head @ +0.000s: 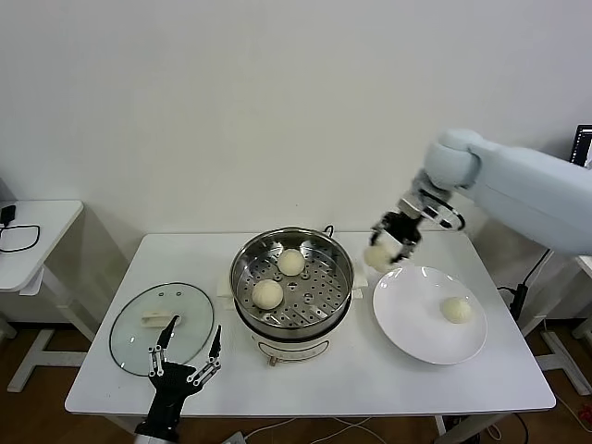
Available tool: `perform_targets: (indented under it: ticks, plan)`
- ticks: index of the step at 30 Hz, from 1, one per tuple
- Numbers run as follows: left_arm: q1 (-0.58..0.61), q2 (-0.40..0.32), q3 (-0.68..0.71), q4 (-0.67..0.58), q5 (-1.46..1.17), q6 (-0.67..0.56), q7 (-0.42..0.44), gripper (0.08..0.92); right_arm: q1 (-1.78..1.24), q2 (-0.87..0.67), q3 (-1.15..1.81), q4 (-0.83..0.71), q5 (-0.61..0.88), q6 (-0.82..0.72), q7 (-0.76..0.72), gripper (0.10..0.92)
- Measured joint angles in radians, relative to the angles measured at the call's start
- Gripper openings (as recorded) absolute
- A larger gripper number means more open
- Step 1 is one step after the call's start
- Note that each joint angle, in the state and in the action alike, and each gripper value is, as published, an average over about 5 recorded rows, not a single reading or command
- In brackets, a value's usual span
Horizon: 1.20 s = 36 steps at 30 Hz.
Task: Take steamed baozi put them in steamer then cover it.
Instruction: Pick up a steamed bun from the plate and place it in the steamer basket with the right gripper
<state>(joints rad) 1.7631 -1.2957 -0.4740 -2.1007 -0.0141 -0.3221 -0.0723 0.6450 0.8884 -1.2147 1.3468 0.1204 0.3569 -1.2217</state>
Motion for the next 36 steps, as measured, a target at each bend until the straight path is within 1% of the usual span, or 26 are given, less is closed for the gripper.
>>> perform_targets:
  ticks: [10,22,28,36]
  plan:
    - [-0.004,0.000,0.002,0.000,-0.001,-0.002,-0.001,0.823,0.007,0.124,-0.003,0.119,-0.132,0.160,0.038,0.619]
    - [0.006,-0.002,-0.013,-0.004,-0.003,-0.013,-0.002,0.823,-0.102,0.197,0.027,0.144,-0.330,0.323,0.036,0.619]
    - [0.006,-0.003,-0.012,-0.003,-0.003,-0.015,-0.003,0.823,-0.135,0.209,0.034,0.145,-0.382,0.370,0.033,0.619]
    - [0.002,-0.003,-0.012,0.002,-0.003,-0.018,-0.004,0.823,-0.162,0.217,0.034,0.155,-0.414,0.400,0.031,0.619]
